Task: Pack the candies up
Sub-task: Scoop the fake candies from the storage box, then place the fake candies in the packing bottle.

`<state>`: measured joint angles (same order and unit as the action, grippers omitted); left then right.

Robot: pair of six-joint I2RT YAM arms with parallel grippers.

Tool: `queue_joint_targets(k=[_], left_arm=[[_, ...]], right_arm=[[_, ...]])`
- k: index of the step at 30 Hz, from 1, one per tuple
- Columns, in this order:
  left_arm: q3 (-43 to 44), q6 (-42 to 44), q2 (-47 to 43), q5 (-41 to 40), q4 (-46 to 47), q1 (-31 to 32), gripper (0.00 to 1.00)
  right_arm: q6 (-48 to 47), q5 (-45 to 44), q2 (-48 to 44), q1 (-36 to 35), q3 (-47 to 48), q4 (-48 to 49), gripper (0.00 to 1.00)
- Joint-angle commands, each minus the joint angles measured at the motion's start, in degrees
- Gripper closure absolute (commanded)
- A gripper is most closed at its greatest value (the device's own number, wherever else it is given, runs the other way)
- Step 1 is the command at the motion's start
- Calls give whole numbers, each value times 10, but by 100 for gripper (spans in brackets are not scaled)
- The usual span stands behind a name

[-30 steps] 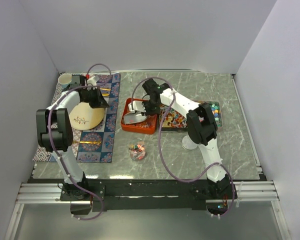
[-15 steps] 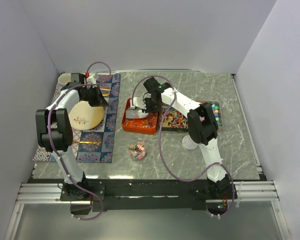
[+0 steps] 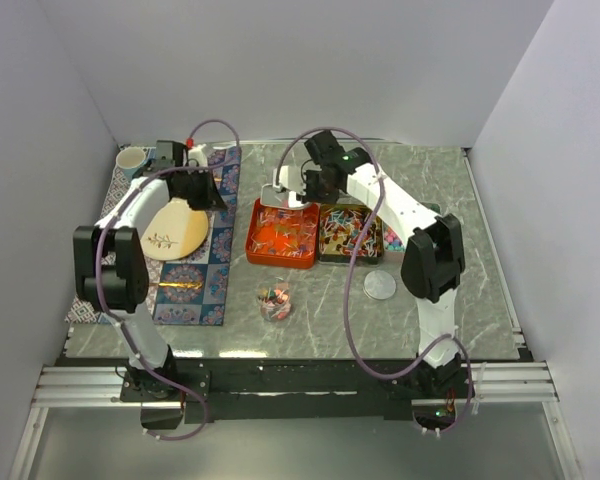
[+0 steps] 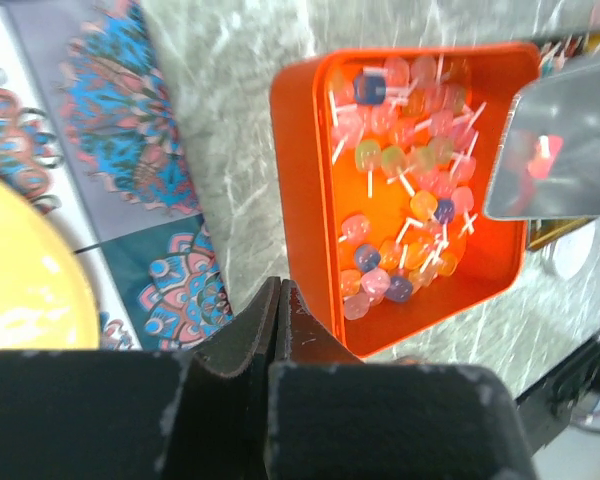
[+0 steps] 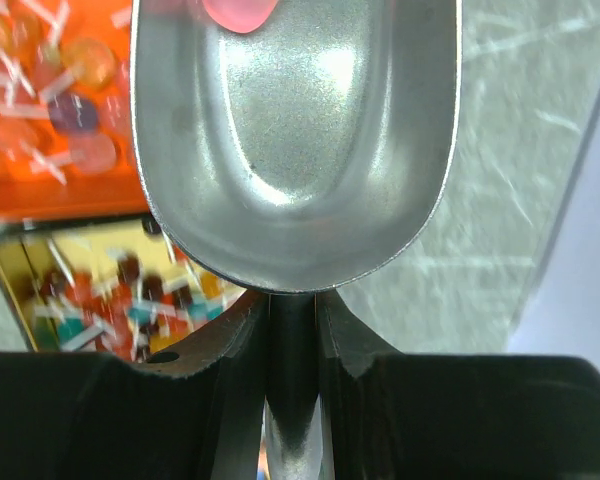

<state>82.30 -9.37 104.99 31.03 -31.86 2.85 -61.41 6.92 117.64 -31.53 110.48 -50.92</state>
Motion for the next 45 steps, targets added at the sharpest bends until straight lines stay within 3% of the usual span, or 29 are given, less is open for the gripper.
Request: queue_joint_targets(k=[1,7,17,32,37,45], left_arm=[[21,-38,-65,-25,18,-16,99],[-15,-38,-136,-39,33,-28,99],[-105,-56,-225,-45,83,-46,99],[-173,-74,-290,-70,123,-53,99],[-180,-79,-305,-77,130,-54,99],[-184,-90,-309,-73,139,-55,99]], right_arm=[[-27,-52,-47,9,-21,-9,100],[-58,-63,-134,-1,-50,-22,100],[-105,-188,-300,-137,-208,-74,100],[-59,-377,-261,-313,-247,-139,100],[-80,-440,-259,-341,-271,-135,100],[-50,-500,-231,-355,-219,-195,100]])
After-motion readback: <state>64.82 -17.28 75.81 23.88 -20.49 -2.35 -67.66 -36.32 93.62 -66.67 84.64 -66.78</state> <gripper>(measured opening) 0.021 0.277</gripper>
